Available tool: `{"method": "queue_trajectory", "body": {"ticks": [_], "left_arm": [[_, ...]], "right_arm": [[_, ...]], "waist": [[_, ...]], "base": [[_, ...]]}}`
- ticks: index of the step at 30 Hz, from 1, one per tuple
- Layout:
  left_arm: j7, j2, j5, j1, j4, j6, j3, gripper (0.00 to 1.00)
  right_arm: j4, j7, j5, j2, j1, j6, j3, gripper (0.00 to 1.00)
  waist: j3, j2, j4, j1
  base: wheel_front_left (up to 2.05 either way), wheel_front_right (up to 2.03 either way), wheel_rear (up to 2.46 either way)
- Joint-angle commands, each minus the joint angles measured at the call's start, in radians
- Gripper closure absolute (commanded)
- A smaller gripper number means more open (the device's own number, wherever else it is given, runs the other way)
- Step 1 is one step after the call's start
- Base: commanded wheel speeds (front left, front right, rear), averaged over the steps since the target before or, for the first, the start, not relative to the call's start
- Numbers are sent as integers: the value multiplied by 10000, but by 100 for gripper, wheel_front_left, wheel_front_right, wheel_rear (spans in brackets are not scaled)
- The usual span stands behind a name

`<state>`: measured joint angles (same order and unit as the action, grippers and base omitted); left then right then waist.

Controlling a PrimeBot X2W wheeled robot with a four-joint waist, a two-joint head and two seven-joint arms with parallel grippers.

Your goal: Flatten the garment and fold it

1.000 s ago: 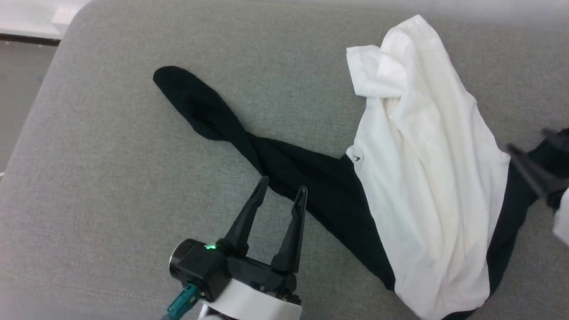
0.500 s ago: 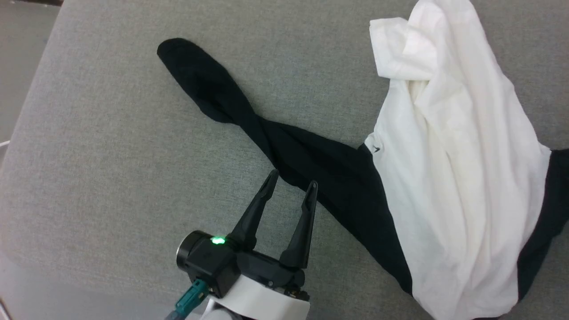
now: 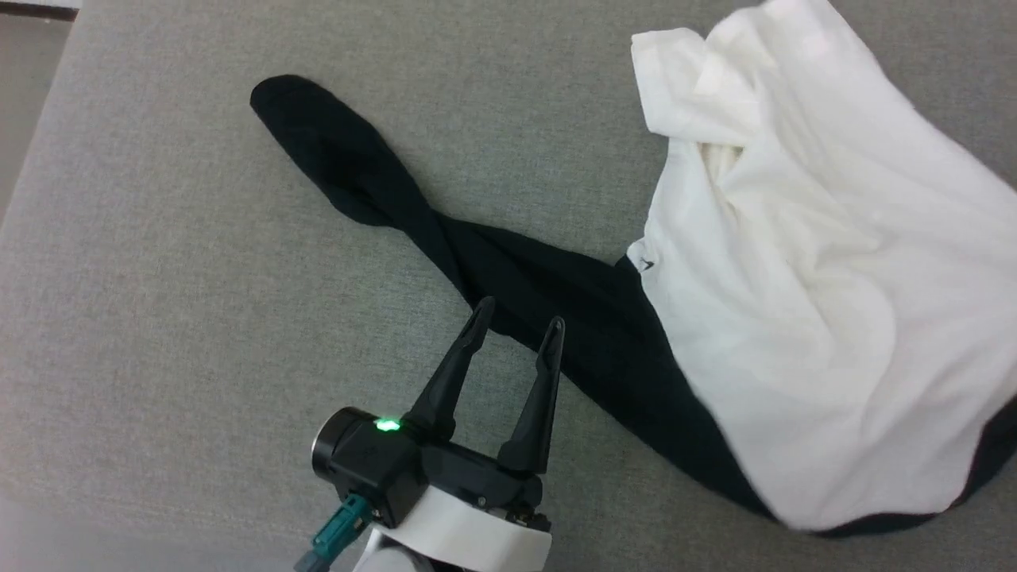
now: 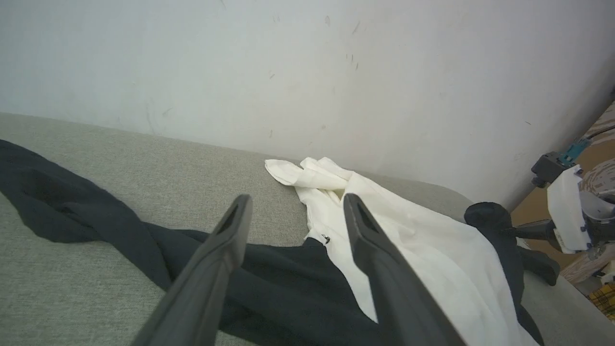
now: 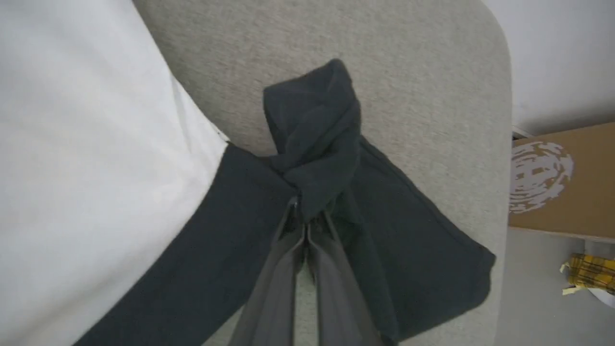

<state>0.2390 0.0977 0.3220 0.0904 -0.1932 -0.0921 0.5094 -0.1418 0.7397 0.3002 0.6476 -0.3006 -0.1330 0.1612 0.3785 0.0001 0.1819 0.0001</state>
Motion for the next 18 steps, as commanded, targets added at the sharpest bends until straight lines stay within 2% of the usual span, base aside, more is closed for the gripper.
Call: {"method": "queue_trajectory", "body": {"ticks": [1,4,7,9,10,15,18], "left_arm": [[8,14,-44,166,22,-46,11,0],[5,-15,-12,191,58,-17,111,0],[8,-7,37,157,118,-25,119,0],[-4,25,62,135,154,-30,109,0],[-16,46,78,121,166,-40,93,0],[-126,191,137,51,136,-60,45,0],[-185,286,194,-60,81,-93,-2,0]], "right_arm": [[-30,52,-148,207,205,23,245,100],[-64,-45,-639,686,644,23,737,100],[-201,-528,-927,674,872,23,908,99],[-378,-945,-930,302,826,23,935,62],[-452,-1146,-944,128,794,23,841,0],[-439,-2217,-683,-708,481,23,442,0],[164,-2608,-234,-1347,501,23,558,0]], "waist": [[-61,-1,-54,-1],[-29,-1,67,-1],[-46,-1,175,-1],[-113,-1,203,-1],[-168,-1,193,-1],[-601,-1,16,-1],[-919,-1,-134,-1]], "base": [[0,0,0],[0,0,0],[0,0,0],[0,0,0],[0,0,0],[0,0,0],[0,0,0]]}}
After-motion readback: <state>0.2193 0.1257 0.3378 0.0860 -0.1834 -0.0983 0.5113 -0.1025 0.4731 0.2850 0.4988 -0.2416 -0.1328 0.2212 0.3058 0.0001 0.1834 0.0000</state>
